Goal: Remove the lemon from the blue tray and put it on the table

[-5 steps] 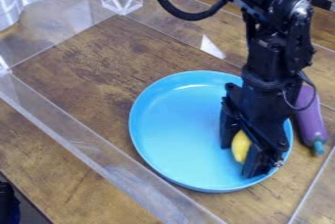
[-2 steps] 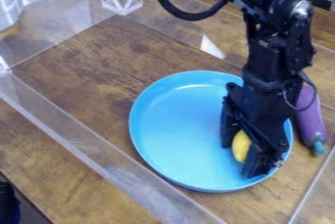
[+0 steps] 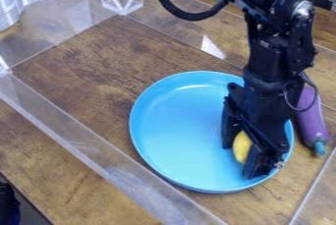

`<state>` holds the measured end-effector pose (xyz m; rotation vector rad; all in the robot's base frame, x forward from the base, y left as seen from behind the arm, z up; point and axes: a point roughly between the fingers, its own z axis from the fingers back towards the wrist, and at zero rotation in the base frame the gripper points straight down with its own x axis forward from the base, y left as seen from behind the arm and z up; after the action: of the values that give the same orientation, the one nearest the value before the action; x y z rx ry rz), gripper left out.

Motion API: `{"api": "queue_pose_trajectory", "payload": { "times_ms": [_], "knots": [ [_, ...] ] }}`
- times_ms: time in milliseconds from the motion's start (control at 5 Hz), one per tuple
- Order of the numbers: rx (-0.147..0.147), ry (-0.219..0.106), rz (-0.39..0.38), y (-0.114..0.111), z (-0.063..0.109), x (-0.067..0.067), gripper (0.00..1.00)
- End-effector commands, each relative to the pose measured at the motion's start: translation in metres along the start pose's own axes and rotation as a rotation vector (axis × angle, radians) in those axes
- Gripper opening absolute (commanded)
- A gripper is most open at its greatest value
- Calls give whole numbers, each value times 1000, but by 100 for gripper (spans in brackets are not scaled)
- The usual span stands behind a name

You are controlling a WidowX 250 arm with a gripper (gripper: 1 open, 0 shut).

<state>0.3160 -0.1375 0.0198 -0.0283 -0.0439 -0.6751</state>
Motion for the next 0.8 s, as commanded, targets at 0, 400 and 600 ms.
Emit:
{"api": "queue_pose_trajectory", "payload": {
  "times_ms": [0,400,600],
  "knots": [
    [1,16,-35,-3,-10,-5,0],
    [8,13,-44,-2,-8,-5,0],
    [11,11,-49,-1,-8,-5,0]
  ]
}}
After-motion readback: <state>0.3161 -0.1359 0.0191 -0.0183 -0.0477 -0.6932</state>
